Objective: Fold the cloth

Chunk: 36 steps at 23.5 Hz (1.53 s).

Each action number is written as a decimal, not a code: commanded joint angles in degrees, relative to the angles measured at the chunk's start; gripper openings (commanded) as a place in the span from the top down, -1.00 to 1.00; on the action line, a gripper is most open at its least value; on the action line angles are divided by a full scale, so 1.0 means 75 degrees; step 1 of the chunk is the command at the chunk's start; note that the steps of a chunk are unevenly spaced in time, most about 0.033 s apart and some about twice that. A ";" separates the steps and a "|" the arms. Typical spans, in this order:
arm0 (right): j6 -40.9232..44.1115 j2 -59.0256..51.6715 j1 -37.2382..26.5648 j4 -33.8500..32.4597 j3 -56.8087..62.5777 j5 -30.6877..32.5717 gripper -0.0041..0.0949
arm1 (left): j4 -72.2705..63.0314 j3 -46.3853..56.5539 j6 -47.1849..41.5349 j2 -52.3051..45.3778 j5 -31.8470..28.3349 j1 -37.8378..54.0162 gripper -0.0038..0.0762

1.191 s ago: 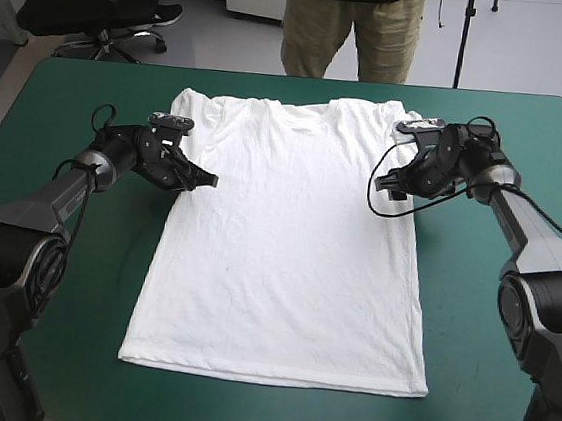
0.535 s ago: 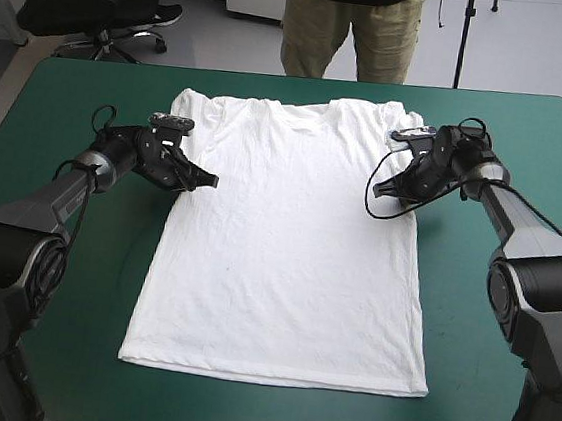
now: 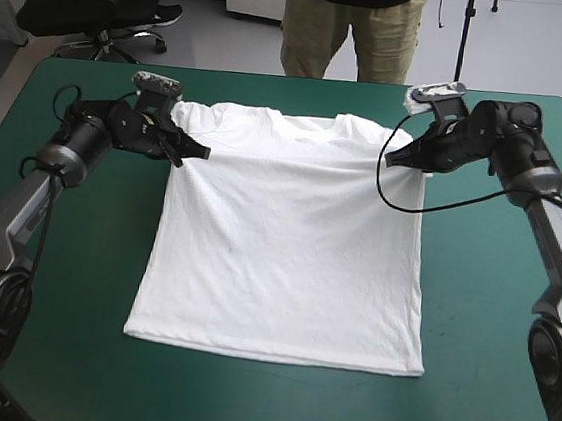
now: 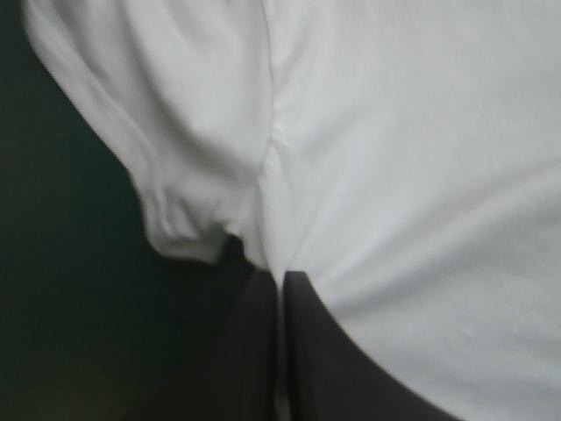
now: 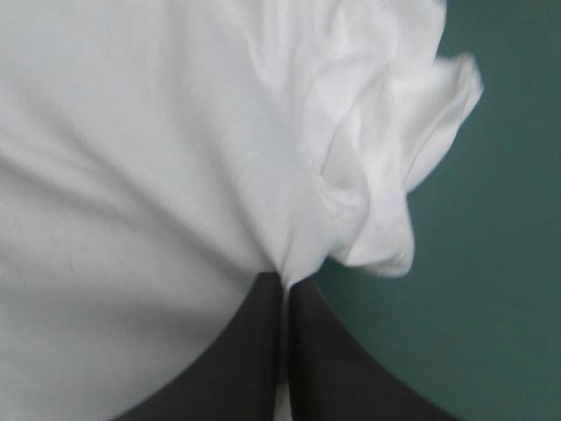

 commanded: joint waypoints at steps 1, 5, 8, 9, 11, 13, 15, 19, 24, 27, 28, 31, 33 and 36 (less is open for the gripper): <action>-0.0203 -0.1230 -0.0002 0.0061 -0.0196 -0.0281 0.95 | 0.0072 -0.0604 -0.0007 -0.1172 -0.0212 -0.0015 0.95; -0.0426 -0.2538 -0.0002 0.0023 -0.0196 -0.0460 0.95 | 0.0072 -0.0753 0.0011 -0.2449 -0.0773 -0.0015 0.95; -0.0641 -0.3188 -0.0002 0.0023 -0.0196 -0.0785 0.95 | 0.0072 -0.0770 0.0011 -0.3042 -0.1417 -0.0015 0.95; -0.0641 -0.3287 -0.0002 0.0023 -0.0196 -0.0825 0.95 | 0.0072 -0.0770 0.0011 -0.3128 -0.1433 -0.0015 0.95; -0.0789 -0.3513 -0.0002 0.0023 -0.0196 -0.1384 0.95 | 0.0072 -0.0770 0.0160 -0.3218 -0.2014 -0.0015 0.95; -0.1159 -0.3541 -0.0002 0.0023 -0.0196 -0.2169 0.95 | 0.0072 -0.0770 0.0228 -0.3158 -0.3155 -0.0015 0.95; -0.1431 -0.3346 -0.0002 0.0023 -0.0196 -0.3164 0.95 | 0.0072 -0.0770 0.0228 -0.2947 -0.4618 -0.0015 0.95; -0.2072 -0.2361 -0.0002 0.0041 -0.0183 -0.5045 0.95 | 0.0072 -0.0770 0.0228 -0.1951 -0.6644 -0.0015 0.95; -0.2804 -0.1036 -0.0002 0.0041 -0.0183 -0.7823 0.95 | 0.0118 -0.0770 0.0215 -0.0765 -0.8813 -0.0015 0.95; -0.2769 -0.0694 -0.0002 0.0041 -0.0183 -0.9082 0.95 | 0.0488 -0.0874 -0.0007 -0.0422 -0.9860 -0.0028 0.95; -0.2718 -0.0693 -0.0002 0.0059 -0.0183 -0.9112 0.95 | 0.0542 -0.0958 -0.0043 -0.0403 -0.9634 -0.0028 0.95; -0.2291 -0.0693 -0.0002 0.0100 -0.0183 -0.8551 0.95 | 0.0562 -0.1217 -0.0043 -0.0403 -0.8690 -0.0028 0.95; -0.1849 -0.0693 -0.0002 0.0100 -0.0183 -0.7630 0.95 | 0.0562 -0.1234 -0.0075 -0.0403 -0.7943 -0.0028 0.95; -0.1591 -0.0661 -0.0002 0.0100 -0.0168 -0.6027 0.95 | 0.0545 -0.1220 -0.0075 -0.0403 -0.5954 -0.0028 0.95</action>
